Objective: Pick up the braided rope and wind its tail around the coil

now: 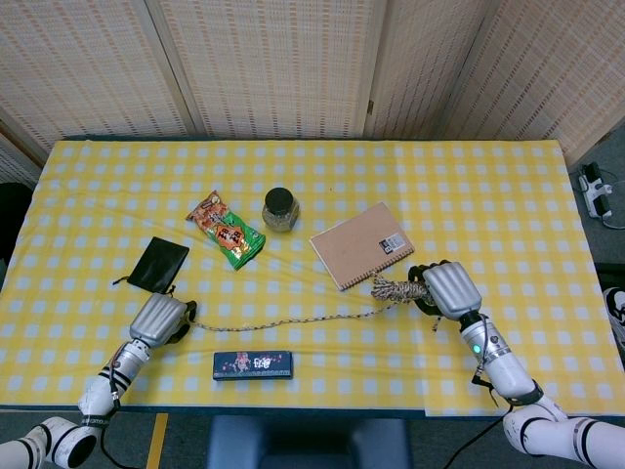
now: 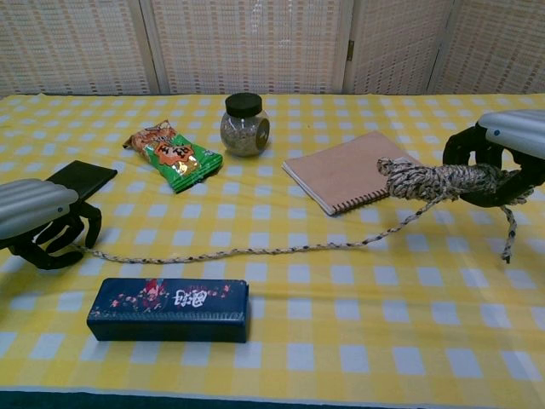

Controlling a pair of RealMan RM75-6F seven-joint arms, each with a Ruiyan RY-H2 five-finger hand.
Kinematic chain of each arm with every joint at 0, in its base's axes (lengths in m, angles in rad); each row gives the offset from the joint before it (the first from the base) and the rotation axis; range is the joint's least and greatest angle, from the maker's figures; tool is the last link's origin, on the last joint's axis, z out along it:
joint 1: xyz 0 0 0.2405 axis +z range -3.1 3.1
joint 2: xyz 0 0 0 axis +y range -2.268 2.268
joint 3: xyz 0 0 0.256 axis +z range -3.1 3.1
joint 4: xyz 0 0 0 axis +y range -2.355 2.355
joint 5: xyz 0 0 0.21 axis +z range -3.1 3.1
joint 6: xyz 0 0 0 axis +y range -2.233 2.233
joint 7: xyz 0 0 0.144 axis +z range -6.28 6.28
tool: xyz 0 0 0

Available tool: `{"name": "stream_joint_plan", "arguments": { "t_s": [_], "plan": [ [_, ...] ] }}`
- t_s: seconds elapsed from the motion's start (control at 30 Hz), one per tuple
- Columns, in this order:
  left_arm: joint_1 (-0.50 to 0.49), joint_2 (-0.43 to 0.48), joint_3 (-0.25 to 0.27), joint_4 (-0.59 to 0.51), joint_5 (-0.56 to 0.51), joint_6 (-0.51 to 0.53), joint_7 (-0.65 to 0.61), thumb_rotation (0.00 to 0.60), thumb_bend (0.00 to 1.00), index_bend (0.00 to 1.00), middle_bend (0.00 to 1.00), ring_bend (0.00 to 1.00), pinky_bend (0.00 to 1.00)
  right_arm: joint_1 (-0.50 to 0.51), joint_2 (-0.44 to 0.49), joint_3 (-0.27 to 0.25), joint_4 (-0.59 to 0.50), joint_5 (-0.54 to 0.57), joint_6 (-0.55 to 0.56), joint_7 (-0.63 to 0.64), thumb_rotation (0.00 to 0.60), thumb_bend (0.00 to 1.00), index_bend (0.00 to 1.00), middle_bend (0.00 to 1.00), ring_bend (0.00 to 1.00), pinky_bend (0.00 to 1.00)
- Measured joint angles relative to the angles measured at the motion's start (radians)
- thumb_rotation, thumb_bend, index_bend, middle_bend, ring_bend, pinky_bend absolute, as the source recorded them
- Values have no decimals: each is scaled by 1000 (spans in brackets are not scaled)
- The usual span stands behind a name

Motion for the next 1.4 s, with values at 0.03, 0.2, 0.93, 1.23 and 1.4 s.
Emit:
{"name": "stream_joint_plan", "arguments": {
  "t_s": [0.03,0.2,0.93,1.23,1.4],
  "plan": [
    [-1,-1,0,1,-1,-1,0,600,440,559,805,758,746,0,0,0,0,0,0,0,600,585,692,577,590,468],
    [-4,-6,1,7,-8,-5,1,600,458,576,808,763,746,1,-1,0,1,2,-1,-1,600,584,692,577,589,469],
    [-23,133,-80,-158,41,129,-98,600,494,624,866,815,791,-3,28,0,-73,-126,24,317,600,586,740,615,620,503],
    [-100,273,-203,-377,2,124,-28,600,506,635,875,826,802,62,24,-10,-173,-264,-3,555,600,597,749,621,629,528],
    [-156,303,-251,-472,-50,86,77,600,506,635,875,826,802,109,-2,-11,-202,-272,-55,584,600,597,754,626,634,535]
  ]
}}
